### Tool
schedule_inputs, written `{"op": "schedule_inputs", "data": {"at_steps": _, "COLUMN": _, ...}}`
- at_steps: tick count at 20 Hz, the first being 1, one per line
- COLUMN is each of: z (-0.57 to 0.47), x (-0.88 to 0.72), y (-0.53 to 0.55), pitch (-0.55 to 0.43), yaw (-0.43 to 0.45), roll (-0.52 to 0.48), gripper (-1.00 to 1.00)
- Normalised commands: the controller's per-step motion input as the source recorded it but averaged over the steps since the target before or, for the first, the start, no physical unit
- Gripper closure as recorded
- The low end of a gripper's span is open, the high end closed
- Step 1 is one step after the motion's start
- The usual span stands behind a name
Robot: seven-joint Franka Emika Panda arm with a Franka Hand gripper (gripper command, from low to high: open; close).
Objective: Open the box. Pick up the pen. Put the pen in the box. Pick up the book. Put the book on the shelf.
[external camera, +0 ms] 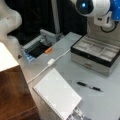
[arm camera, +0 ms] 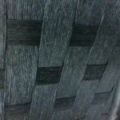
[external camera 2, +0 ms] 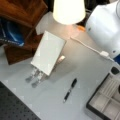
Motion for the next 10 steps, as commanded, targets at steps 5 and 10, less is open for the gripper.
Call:
{"op": "schedule_inputs", "data": {"at_steps": 5, "z": -0.08, "x": 0.07, "y": 0.16, "pitch": -0.108, "yaw": 0.042, "roll": -0.151, "gripper": -1.00}}
{"op": "schedule_inputs", "data": {"at_steps": 10, "z": -0.08, "x": 0.10, "y": 0.14, "pitch": -0.117, "yaw": 0.037, "roll": -0.135, "gripper": -1.00}}
